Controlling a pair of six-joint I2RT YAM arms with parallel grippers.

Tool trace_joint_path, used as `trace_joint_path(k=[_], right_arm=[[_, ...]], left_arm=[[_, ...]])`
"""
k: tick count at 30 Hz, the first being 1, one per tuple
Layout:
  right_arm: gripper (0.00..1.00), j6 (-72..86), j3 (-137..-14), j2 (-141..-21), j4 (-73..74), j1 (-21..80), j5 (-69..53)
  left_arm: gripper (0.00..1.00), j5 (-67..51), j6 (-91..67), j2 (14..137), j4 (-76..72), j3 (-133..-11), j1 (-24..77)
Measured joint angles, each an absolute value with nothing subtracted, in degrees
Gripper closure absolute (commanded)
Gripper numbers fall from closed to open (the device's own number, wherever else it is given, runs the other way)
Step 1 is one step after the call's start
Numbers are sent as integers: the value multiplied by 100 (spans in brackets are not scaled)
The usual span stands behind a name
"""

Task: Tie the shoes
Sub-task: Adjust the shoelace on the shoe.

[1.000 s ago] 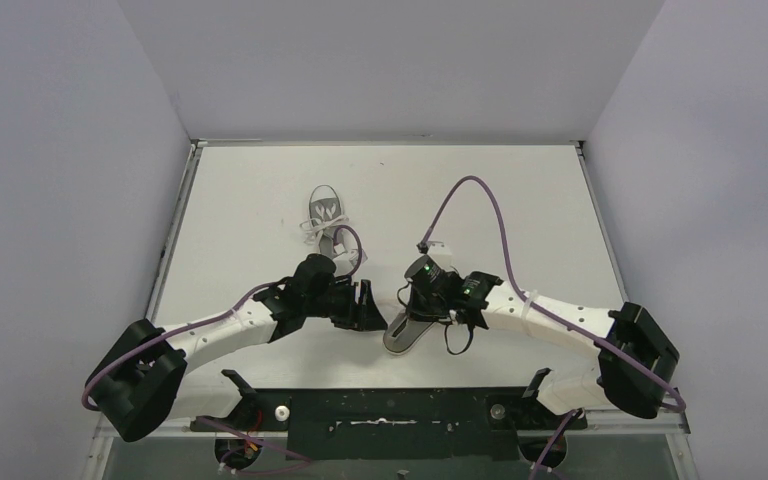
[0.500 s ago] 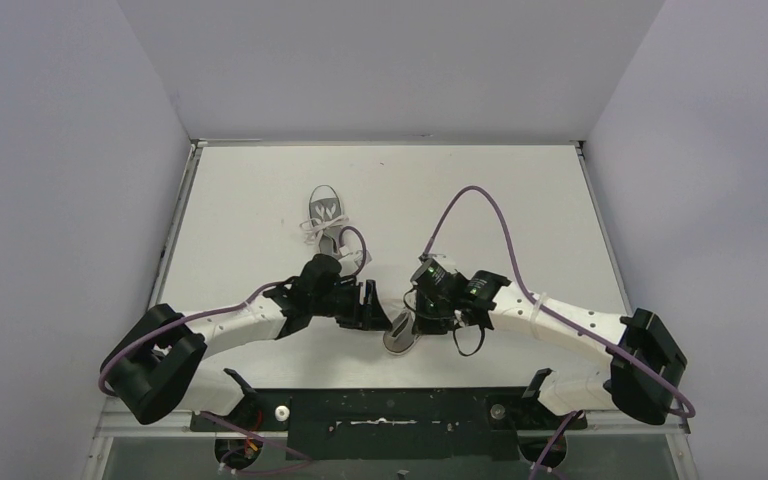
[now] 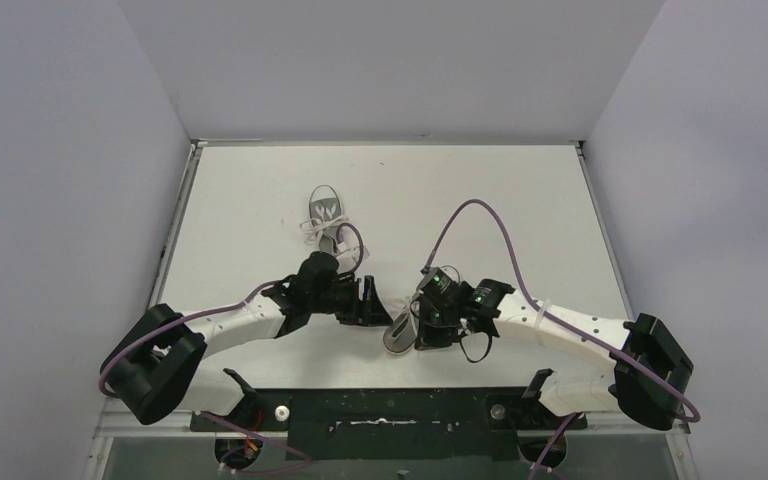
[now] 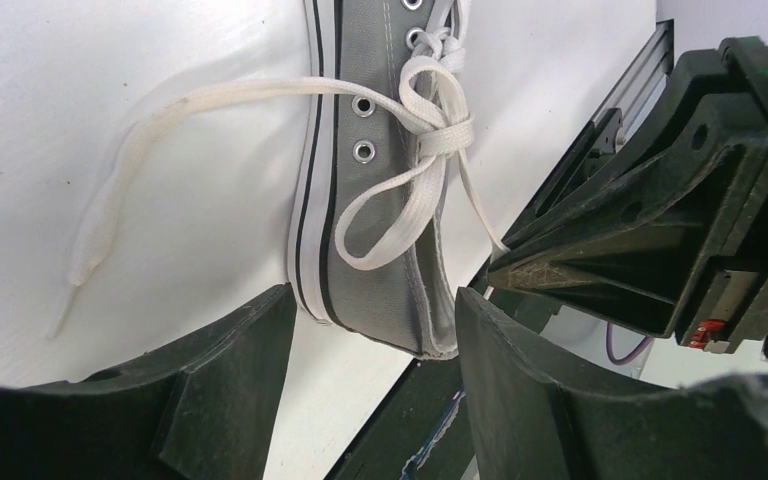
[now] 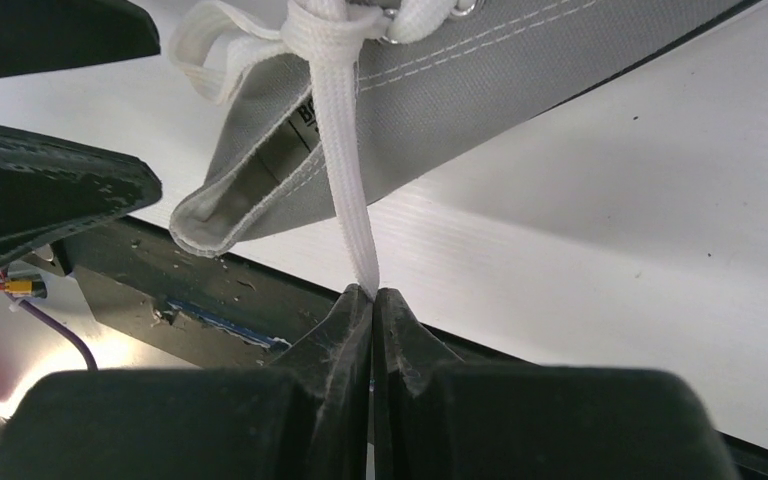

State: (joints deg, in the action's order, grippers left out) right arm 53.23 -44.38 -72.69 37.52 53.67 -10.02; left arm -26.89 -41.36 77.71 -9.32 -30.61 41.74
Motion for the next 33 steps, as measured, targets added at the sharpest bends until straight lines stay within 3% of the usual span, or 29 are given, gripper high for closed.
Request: trace_joint_path(k=[16,18,21,24,29,33], right_arm=[[100,5487,-4125,-7253,3345,5417,-1291],[94,5496,-4099,-7253,3321,5441,-1295],[70,5500,-4095,-7251,3304,5461,-1302],[57,5448,-4141,-7242,3474,5472,-1240],[42,5395,-4829,-7131,4187,5474,-762],[40,5516,-5889,-7288,4628,5474,-89]], left_arm=[[43,-2777,-4134,7784,-937,-3063,3979],[43,-2794,-4132,7815,-943,-3063,3962],[43,-2812,-4130,7891,-958,-3070,3951],[43,-2851,-4112,7992,-987,-3081,3948],[43,-2899,-4086,8178,-1111,-3096,3922],[43,-2891,-4075,8189,-1219,-3096,3835]])
